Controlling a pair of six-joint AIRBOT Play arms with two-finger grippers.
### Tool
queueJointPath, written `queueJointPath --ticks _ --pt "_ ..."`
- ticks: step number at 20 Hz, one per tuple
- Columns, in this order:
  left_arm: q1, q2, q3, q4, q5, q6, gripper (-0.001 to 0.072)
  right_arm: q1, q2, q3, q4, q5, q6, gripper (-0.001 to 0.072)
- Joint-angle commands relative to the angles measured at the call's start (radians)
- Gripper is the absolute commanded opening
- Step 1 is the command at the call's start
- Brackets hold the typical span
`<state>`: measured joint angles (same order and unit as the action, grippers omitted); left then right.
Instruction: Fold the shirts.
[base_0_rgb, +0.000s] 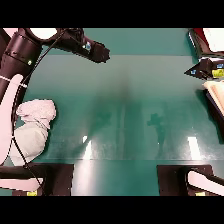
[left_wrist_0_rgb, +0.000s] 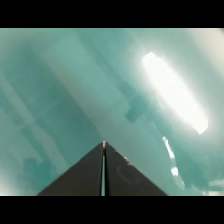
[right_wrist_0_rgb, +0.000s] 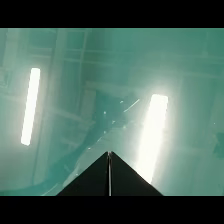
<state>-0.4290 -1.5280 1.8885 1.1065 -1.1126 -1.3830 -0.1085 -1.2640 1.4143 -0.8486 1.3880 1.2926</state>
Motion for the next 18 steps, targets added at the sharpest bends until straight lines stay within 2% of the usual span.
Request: queueJointPath --ticks 1,4,6,8,9,10,11,12,13,15,18 --pt "0.0 -0.001 0.0 -0.021 0.091 -0.008 0.0024 0.001 0.0 0.0 0.0 0.011 0.0 0.0012" --pt "0.0 0.0 0.0 0.047 0.039 0.054 0.0024 0.001 0.0 0.0 0.0 0.005 0.0 0.0012" --pt "0.005 0.013 0.0 0.278 -0.057 0.042 0.0025 0.001 0.0 0.0 0.0 0.009 0.0 0.0012" --pt "0.039 0.018 0.0 0.549 -0.24 -0.023 0.0025 0.001 0.0 -0.002 0.0 0.011 0.0 0.0012" --pt "0.069 0.018 -0.013 0.634 -0.323 -0.06 0.0025 0.001 0.0 -0.002 0.0 0.011 0.0 0.0012" --pt "0.113 0.018 -0.041 0.671 -0.391 -0.079 0.0106 0.001 0.0 -0.002 0.0 0.011 0.0 0.0012" --pt "0.166 0.018 -0.085 0.672 -0.431 -0.098 0.0466 0.001 0.0 -0.002 0.0 0.01 0.0 0.0012" --pt "0.217 0.018 -0.142 0.673 -0.451 -0.149 0.0696 0.001 0.0 -0.002 0.0 0.007 0.0 0.0012" --pt "0.271 0.018 -0.212 0.672 -0.472 -0.185 0.0699 0.001 0.0 -0.002 0.0 0.008 0.0 0.0012" --pt "0.357 0.018 -0.36 0.673 -0.484 -0.192 0.07 0.001 0.0 -0.002 0.0 0.011 0.0 0.0012" --pt "0.448 0.018 -0.539 0.674 -0.435 -0.199 0.0699 0.001 0.0 -0.002 0.0 0.011 0.0 0.0012"
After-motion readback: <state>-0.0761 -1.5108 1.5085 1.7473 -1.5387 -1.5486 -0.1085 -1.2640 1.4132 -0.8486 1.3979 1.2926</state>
